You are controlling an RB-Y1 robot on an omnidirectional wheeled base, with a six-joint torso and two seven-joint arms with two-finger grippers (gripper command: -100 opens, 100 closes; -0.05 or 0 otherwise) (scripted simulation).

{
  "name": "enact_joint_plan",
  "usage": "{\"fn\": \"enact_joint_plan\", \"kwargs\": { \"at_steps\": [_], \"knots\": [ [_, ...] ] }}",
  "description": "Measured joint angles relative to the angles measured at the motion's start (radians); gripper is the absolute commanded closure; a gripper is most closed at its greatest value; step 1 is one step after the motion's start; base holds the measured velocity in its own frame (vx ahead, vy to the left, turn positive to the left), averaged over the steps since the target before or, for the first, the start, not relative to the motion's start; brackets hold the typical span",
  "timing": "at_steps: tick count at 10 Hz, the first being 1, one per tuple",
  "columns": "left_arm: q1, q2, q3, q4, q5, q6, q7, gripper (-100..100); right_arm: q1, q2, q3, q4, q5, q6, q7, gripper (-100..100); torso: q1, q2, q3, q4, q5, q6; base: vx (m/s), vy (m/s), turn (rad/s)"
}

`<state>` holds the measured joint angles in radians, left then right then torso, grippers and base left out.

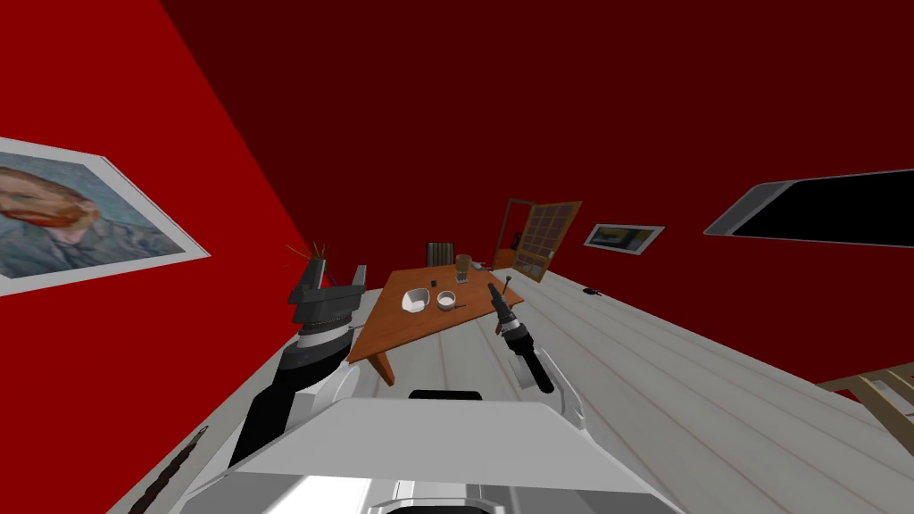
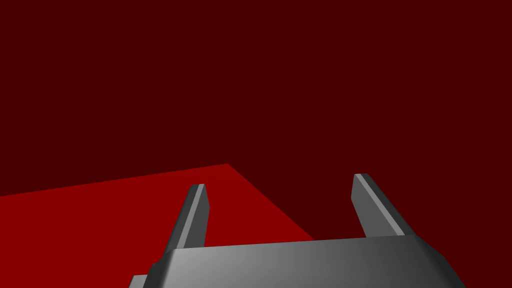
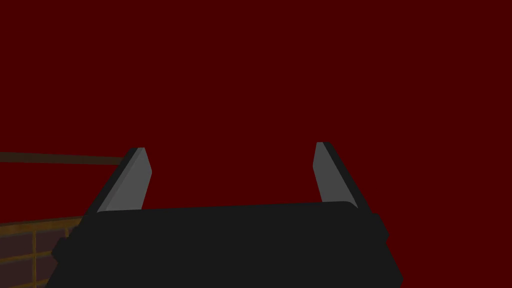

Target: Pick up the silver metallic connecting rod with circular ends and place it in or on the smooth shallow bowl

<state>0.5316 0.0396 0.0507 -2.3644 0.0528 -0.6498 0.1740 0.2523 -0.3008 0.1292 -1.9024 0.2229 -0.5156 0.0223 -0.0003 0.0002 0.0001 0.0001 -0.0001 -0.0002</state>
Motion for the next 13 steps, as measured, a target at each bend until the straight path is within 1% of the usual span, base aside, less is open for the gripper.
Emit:
{"fn": "enact_joint_plan", "kwargs": {
  "at_steps": [1,2,3,4,5,6,7,8,9,10,11,12,13],
  "knots": [
    [0.000,0.000,0.000,0.000,0.000,0.000,0.000,0,-0.027,-0.028,0.032,0.018,0.031,0.008,0.007,-100,0.000,0.000,0.000,0.000,0.000,0.000,-0.009,-0.007,0.039],
    [0.000,0.000,0.000,0.000,0.000,0.000,0.000,0,-0.038,-0.040,0.049,0.039,0.045,0.011,0.011,-100,0.000,0.000,0.000,0.000,0.000,0.001,-0.003,-0.004,-0.014],
    [0.000,0.000,0.000,0.000,0.000,0.000,0.000,0,-0.041,-0.043,0.054,0.061,0.049,0.005,0.013,-100,0.000,0.000,0.000,0.000,0.000,0.001,-0.005,-0.003,0.091],
    [0.000,0.000,0.000,0.000,0.000,0.000,0.000,0,-0.064,-0.060,0.076,0.088,0.069,0.001,0.017,-100,0.000,0.000,0.000,0.000,0.000,0.000,-0.004,-0.006,0.047],
    [0.000,0.000,0.000,0.000,0.000,0.000,0.000,0,-0.082,-0.071,0.087,0.121,0.079,-0.002,0.019,-100,0.000,0.000,0.000,0.000,0.000,0.001,-0.001,-0.006,0.073],
    [0.000,0.000,0.000,0.000,0.000,0.000,0.000,0,-0.098,-0.085,0.116,0.151,0.103,-0.007,0.028,-100,0.000,0.000,0.000,0.000,0.000,0.000,-0.001,-0.006,0.047],
    [0.000,0.000,0.000,0.000,0.000,0.000,0.000,0,-0.109,-0.099,0.130,0.171,0.115,-0.006,0.031,-100,0.000,0.000,0.000,0.000,0.000,0.001,0.000,-0.005,0.107],
    [0.000,0.000,0.000,0.000,0.000,0.000,0.000,0,-0.133,-0.116,0.158,0.203,0.138,-0.009,0.037,-100,0.000,-0.001,0.000,0.000,0.000,0.000,0.002,-0.006,0.051],
    [0.000,0.000,0.000,0.000,0.000,0.000,0.000,0,-0.145,-0.132,0.174,0.218,0.151,-0.002,0.037,-100,0.000,-0.001,0.000,0.000,0.000,0.001,0.000,0.000,0.000],
    [0.000,0.000,0.000,0.000,0.000,0.000,0.000,0,-0.151,-0.131,0.179,0.240,0.155,-0.004,0.039,-100,0.000,-0.001,0.000,0.000,0.000,0.001,0.003,0.000,0.094],
    [0.000,0.000,0.000,0.000,0.000,0.000,0.000,0,-0.175,-0.145,0.208,0.260,0.178,0.001,0.044,-100,0.000,-0.001,0.000,0.000,0.000,0.000,0.005,-0.002,0.078],
    [0.000,0.000,0.000,0.000,0.000,0.000,0.000,0,-0.189,-0.157,0.222,0.286,0.188,0.000,0.045,-100,0.000,-0.001,-0.001,0.000,0.000,0.001,0.008,0.000,0.122],
    [0.000,0.000,0.000,0.000,0.000,0.000,0.000,0,-0.207,-0.180,0.248,0.309,0.210,-0.007,0.050,-100,0.000,-0.001,-0.001,0.000,0.000,0.000,0.009,-0.003,0.085]
  ]
}}
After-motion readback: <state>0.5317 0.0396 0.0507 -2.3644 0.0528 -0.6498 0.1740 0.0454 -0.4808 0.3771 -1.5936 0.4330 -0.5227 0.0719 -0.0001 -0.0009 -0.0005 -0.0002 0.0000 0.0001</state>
